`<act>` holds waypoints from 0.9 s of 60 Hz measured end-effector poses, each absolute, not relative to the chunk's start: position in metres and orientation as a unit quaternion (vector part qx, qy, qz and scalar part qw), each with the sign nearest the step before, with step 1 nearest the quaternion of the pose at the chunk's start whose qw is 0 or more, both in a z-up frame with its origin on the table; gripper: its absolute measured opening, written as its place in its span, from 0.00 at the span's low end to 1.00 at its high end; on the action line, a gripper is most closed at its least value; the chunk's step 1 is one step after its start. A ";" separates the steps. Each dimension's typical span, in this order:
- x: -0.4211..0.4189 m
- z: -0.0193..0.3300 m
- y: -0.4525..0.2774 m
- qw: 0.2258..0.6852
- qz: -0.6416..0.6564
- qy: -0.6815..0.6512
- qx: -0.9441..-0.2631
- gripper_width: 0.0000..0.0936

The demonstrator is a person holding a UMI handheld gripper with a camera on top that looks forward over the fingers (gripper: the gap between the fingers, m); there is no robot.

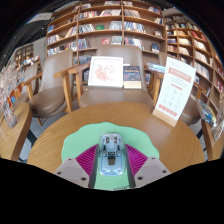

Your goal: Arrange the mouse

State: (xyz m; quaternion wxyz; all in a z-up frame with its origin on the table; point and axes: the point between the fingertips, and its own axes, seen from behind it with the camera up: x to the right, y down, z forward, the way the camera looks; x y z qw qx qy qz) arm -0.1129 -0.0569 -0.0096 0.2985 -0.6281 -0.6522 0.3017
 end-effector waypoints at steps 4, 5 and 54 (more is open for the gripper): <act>-0.112 -0.010 -0.057 0.296 0.307 -0.651 -0.628 0.53; -0.111 -0.009 -0.057 0.296 0.306 -0.650 -0.630 0.54; 0.249 0.096 0.017 0.356 0.298 -0.618 -0.634 0.91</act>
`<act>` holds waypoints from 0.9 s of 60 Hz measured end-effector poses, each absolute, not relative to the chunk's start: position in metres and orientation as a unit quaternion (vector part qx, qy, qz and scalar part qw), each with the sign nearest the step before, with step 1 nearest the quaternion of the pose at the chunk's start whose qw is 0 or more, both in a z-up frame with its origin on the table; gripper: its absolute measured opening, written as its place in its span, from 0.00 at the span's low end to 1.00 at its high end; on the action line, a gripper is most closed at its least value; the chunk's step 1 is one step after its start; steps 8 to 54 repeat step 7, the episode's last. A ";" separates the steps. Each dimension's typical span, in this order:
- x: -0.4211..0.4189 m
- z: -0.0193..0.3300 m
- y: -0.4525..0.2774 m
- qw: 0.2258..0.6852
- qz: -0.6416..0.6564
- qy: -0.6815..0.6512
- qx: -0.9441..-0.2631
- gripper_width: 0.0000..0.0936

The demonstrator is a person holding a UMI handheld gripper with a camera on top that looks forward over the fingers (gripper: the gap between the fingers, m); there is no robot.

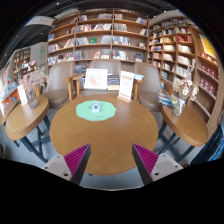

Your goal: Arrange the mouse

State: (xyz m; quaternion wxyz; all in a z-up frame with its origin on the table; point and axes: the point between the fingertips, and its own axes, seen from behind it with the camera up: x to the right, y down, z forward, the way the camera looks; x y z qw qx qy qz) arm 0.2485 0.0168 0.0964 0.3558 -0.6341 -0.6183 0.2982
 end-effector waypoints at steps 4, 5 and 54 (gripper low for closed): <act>0.252 0.102 0.022 0.367 0.300 -0.616 -0.630 0.91; 0.252 0.104 0.023 0.370 0.300 -0.614 -0.629 0.91; 0.253 0.106 0.026 0.373 0.301 -0.612 -0.629 0.91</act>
